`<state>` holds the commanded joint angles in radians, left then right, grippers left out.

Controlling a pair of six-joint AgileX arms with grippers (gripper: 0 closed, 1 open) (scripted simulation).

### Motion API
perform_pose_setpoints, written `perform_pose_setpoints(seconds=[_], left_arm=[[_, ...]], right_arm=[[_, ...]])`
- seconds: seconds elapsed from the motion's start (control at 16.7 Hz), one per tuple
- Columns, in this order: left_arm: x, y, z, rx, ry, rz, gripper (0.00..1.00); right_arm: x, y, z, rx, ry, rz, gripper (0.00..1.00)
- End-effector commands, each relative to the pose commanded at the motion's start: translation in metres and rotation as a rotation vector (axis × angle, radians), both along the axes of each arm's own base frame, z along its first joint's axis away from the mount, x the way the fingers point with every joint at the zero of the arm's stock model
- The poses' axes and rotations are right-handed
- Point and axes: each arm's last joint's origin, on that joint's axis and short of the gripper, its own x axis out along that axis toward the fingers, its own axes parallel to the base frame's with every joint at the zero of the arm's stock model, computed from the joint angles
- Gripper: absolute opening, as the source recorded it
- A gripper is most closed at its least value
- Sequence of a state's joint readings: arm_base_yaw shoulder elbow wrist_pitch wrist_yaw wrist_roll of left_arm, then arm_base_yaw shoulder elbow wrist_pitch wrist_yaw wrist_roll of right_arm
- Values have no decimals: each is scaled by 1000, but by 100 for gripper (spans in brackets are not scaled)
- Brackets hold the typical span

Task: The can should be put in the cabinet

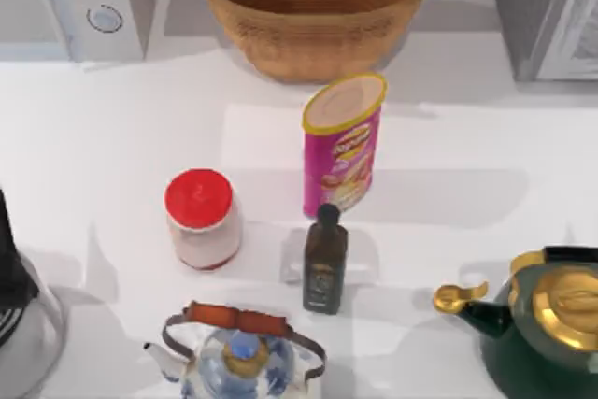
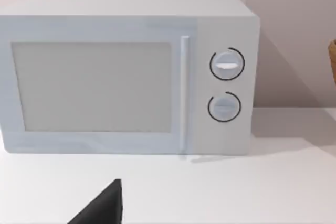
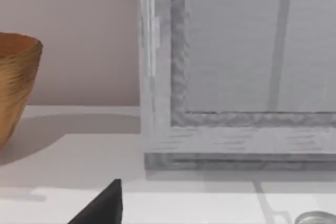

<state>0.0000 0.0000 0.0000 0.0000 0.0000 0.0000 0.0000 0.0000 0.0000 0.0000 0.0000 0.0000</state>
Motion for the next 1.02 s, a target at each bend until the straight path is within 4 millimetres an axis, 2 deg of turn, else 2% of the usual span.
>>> perform_pose_setpoints(seconds=[0.24, 0.6, 0.84, 1.02], left_arm=[[0, 0, 0, 0, 0, 0, 100], [0, 0, 0, 0, 0, 0, 100], [0, 0, 0, 0, 0, 0, 100], [0, 0, 0, 0, 0, 0, 100]], right_arm=[[0, -1, 5, 0, -19, -4, 100], [10, -6, 43, -5, -149, -36, 100], [32, -14, 65, -20, -206, -59, 100], [57, -24, 66, -37, -204, -73, 100]])
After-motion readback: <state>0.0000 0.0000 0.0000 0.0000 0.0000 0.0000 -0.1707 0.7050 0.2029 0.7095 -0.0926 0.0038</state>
